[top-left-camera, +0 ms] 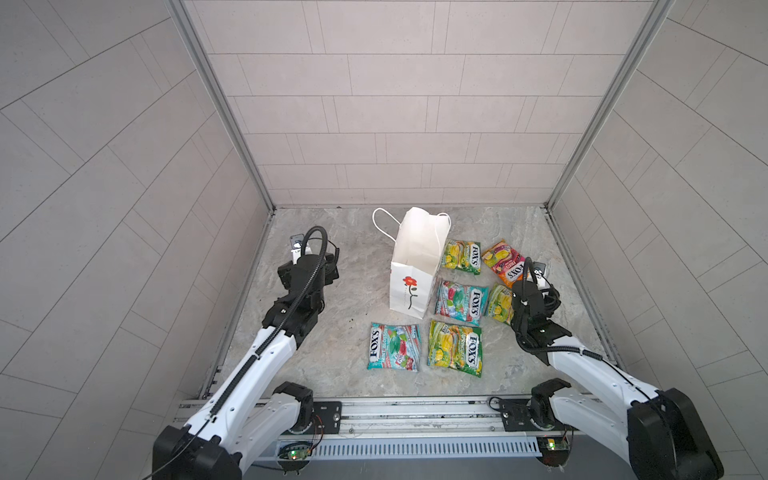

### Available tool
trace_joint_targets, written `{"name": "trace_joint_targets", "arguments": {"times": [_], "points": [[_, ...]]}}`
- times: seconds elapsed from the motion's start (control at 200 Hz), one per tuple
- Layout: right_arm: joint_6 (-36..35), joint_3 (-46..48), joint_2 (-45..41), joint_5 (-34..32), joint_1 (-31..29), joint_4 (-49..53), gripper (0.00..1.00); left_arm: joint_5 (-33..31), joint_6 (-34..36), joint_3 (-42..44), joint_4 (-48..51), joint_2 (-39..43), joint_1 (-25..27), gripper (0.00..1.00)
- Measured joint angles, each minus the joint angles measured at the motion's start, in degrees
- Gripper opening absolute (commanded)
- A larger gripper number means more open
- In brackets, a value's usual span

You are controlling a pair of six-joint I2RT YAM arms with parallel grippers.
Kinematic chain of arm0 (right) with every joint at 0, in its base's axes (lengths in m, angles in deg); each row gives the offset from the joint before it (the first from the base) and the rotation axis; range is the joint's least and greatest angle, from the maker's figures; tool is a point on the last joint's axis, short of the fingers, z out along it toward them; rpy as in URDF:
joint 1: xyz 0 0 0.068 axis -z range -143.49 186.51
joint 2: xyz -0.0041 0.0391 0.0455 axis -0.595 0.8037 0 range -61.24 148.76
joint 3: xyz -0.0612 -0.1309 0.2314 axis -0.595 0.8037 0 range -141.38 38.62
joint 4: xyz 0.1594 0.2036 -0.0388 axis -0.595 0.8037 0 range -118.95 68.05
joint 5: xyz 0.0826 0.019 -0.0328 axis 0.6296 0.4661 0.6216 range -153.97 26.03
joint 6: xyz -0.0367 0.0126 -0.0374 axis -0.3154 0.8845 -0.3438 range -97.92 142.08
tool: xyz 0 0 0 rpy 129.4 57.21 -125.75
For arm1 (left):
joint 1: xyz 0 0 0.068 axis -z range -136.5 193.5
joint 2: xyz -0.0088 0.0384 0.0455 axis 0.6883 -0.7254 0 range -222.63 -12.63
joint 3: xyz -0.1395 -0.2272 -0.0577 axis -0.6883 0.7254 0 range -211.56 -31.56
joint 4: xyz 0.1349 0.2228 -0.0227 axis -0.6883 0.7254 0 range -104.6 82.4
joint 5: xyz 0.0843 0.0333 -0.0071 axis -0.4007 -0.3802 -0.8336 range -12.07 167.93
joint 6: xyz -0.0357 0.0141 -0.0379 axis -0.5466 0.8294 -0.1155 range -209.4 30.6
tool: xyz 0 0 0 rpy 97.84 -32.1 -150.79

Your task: Take the snacks out of the paper bag

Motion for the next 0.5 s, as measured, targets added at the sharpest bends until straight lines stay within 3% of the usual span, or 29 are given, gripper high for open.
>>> {"name": "trace_joint_targets", "arguments": {"times": [0.31, 0.5], "points": [[-6.49, 0.59, 10.71, 1.11, 1.79, -14.43, 0.74, -1.9, 6.1, 12.11, -16.96, -5.73, -1.38, 0.95], [-9.18, 0.31, 16.33, 3.72, 2.21, -19.43, 0.76, 0.68, 9.64, 15.67, -26.88, -12.55, -4.9, 0.96]]}}
